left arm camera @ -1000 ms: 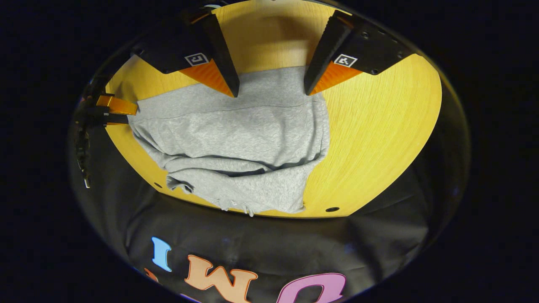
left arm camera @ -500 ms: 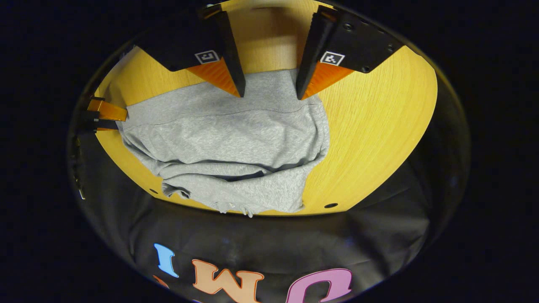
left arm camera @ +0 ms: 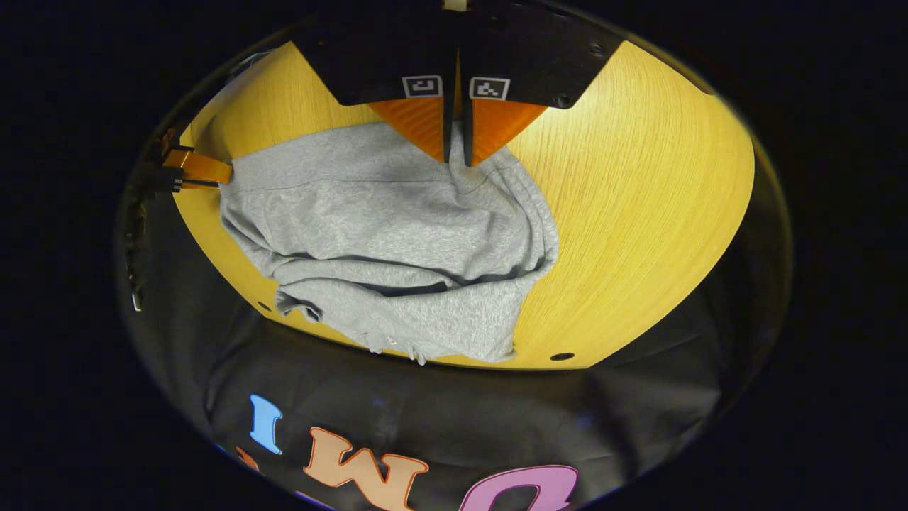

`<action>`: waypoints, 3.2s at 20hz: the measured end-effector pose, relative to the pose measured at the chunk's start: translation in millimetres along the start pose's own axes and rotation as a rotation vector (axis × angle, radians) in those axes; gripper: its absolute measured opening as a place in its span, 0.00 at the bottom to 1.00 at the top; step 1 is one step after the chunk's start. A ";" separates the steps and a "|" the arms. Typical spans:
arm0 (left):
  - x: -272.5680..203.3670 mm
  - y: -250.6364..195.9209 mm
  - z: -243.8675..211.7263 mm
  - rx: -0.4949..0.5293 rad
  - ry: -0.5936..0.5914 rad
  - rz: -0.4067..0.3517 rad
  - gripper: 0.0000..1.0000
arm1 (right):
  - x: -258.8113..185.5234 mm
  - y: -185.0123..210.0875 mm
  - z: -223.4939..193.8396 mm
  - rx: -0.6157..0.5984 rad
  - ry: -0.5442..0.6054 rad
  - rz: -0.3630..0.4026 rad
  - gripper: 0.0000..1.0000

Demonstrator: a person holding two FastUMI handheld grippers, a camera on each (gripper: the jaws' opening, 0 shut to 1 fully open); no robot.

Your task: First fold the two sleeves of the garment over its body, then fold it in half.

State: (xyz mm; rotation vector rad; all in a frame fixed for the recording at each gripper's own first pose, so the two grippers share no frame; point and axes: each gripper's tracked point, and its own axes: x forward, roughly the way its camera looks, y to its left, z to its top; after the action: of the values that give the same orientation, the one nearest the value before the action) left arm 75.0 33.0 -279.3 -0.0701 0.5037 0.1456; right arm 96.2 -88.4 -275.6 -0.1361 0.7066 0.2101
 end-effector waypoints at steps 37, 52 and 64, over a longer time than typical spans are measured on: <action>122.6 -2.1 190.7 -0.116 -0.228 -0.034 0.00 | 124.6 2.4 205.0 0.131 -0.178 0.031 0.03; 115.9 16.4 206.3 -0.038 -0.244 0.068 0.57 | 126.3 29.8 213.5 0.121 -0.164 0.129 0.94; -22.8 30.6 226.4 0.008 -0.311 0.032 0.94 | -4.4 22.0 252.3 0.129 -0.376 0.069 0.98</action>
State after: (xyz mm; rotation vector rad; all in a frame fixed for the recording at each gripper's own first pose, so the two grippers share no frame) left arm 158.2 83.7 -71.3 -0.0302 0.1951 0.1823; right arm 246.4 -18.6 -83.9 0.0511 0.3494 0.2479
